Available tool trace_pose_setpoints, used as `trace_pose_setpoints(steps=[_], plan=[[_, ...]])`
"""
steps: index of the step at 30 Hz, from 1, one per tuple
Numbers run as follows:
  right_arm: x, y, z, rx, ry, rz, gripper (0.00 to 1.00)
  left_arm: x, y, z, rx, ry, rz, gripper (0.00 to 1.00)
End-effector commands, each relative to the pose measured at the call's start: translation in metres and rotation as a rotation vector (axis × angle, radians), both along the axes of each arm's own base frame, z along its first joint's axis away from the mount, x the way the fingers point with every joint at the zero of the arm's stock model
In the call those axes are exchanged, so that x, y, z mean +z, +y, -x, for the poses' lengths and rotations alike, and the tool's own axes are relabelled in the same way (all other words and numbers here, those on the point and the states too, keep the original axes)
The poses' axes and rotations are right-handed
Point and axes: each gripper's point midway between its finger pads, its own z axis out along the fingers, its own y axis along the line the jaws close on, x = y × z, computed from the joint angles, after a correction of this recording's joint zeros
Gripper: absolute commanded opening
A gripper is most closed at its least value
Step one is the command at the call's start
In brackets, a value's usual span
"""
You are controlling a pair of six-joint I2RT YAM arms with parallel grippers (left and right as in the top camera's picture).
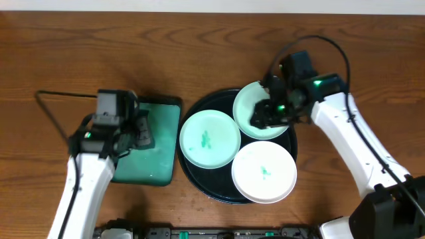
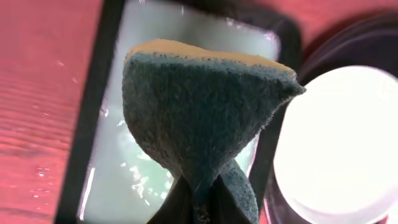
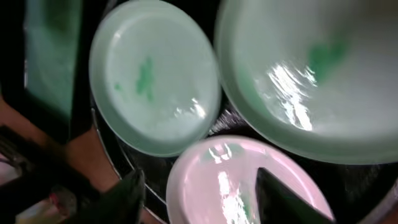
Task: Clean dirty plates on tray and stack at the side
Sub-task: 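Grip the top pale green plate rim with the right gripper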
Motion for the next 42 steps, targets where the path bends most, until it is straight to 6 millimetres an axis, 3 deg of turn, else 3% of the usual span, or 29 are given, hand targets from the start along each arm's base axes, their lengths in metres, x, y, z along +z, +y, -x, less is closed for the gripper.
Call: trace_pose_setpoints(steps=[1, 5, 13, 20, 33, 42], plan=[[-0.010, 0.018, 0.003, -0.019, 0.005, -0.009, 0.60, 0.011, 0.003, 0.001, 0.003, -0.027, -0.012, 0.07], [-0.038, 0.031, 0.001, -0.044, 0.015, -0.005, 0.59, 0.006, 0.003, 0.006, 0.003, 0.007, -0.014, 0.07], [-0.098, 0.034, 0.005, -0.030, 0.125, 0.049, 0.52, 0.003, 0.003, 0.008, 0.003, 0.026, -0.015, 0.07], [-0.123, 0.041, 0.006, -0.020, 0.183, 0.026, 0.46, 0.002, 0.003, 0.008, 0.003, 0.029, -0.016, 0.07], [-0.116, 0.038, 0.008, -0.025, 0.203, 0.036, 0.45, 0.002, 0.003, 0.008, 0.003, 0.027, -0.015, 0.07], [-0.081, 0.034, -0.008, 0.001, 0.148, 0.066, 0.50, 0.002, 0.003, 0.008, 0.003, 0.027, -0.015, 0.07]])
